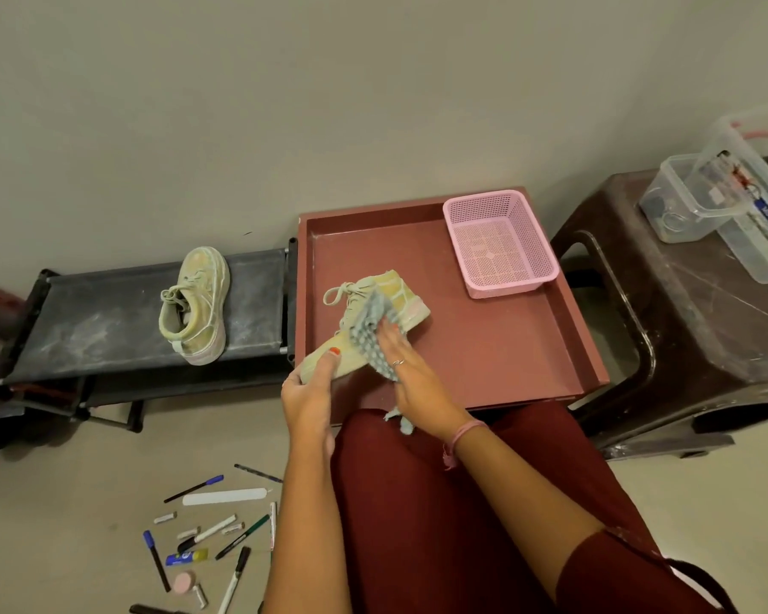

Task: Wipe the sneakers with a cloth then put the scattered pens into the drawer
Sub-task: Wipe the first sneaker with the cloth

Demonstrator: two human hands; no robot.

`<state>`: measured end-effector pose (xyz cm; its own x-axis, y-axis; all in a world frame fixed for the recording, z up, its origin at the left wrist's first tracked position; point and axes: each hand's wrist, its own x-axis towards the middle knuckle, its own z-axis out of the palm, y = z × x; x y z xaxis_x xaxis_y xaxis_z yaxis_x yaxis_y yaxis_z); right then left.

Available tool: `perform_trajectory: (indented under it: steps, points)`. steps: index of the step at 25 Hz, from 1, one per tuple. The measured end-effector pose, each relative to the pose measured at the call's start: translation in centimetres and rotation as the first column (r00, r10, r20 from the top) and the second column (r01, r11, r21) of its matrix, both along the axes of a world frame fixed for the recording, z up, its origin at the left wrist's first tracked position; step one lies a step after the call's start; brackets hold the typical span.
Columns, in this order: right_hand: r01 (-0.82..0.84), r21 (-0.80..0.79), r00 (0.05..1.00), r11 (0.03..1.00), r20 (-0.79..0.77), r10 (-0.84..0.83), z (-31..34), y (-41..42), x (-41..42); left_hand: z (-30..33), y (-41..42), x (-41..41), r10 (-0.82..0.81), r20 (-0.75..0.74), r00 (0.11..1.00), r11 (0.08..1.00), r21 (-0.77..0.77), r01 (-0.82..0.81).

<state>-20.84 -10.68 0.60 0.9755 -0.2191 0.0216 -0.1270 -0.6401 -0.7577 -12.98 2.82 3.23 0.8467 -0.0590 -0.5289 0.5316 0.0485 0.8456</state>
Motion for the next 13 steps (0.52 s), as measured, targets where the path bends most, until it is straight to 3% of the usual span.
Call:
perform_trajectory:
  steps: [5, 8, 11, 13]
  points:
    - [0.128, 0.002, 0.978, 0.992, -0.164, -0.126, -1.0, -3.1, 2.0, 0.2, -1.9, -0.7, 0.129, 0.024, 0.991, 0.991, -0.022, -0.129]
    - [0.186, 0.113, 0.966, 0.976, -0.201, -0.161, -0.1, -1.6, 2.2, 0.7, -3.6, -1.2, 0.267, 0.033, 0.963, 0.963, -0.041, -0.266]
    - [0.132, 0.235, 0.986, 0.963, -0.133, -0.103, 1.2, 0.7, 1.3, 0.1, -4.1, -1.2, 0.323, 0.059, 0.944, 0.945, -0.077, -0.319]
    - [0.065, 0.232, 0.997, 0.970, -0.059, -0.053, 1.9, 2.3, 1.0, -0.5, -3.8, -0.8, 0.325, 0.072, 0.943, 0.943, -0.095, -0.318]
